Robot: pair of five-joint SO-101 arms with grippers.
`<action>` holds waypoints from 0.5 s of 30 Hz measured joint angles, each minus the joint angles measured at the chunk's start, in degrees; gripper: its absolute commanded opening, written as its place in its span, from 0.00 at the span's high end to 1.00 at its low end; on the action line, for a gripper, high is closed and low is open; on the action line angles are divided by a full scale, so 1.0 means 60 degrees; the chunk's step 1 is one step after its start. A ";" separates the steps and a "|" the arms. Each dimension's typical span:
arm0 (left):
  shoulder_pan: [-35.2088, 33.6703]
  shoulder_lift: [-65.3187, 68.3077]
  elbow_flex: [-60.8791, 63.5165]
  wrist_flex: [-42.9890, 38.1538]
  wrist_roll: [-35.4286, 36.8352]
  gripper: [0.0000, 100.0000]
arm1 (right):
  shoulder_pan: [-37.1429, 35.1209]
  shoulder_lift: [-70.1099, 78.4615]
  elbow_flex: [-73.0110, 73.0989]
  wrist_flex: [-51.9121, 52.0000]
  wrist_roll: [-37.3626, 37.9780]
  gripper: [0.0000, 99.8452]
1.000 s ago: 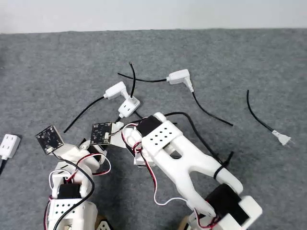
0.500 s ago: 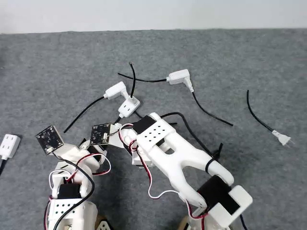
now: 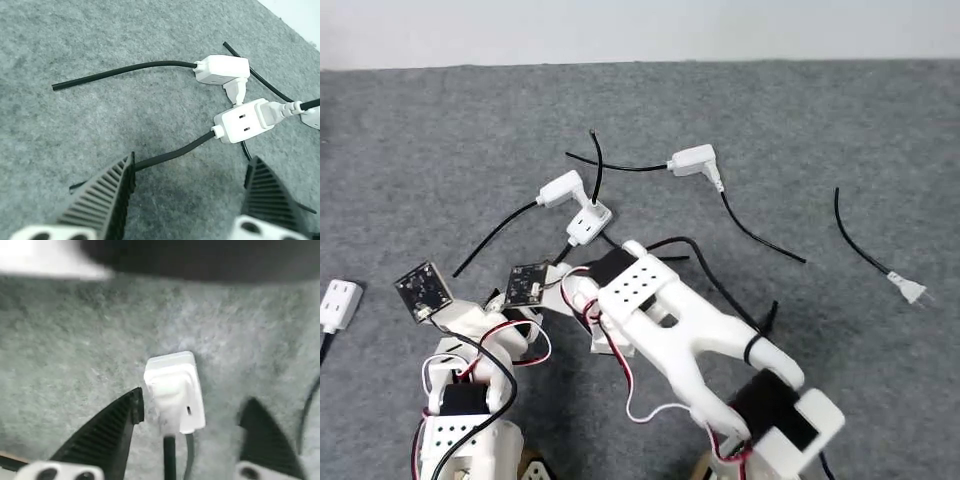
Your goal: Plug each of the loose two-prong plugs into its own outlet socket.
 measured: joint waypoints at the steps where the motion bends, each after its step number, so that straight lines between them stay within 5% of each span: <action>1: 0.0000 0.0000 0.0000 0.0000 0.0000 0.67 | -0.0088 -0.0220 -0.0220 0.0234 0.0000 0.60; 9: 0.0000 0.0000 0.0000 0.0000 0.0000 0.67 | -0.0088 -0.1993 -0.2652 0.2242 0.0000 0.60; 15: 0.0000 0.0000 0.0000 0.0000 -0.0117 0.67 | 0.1348 -0.3106 -0.4469 0.3824 -0.0015 0.60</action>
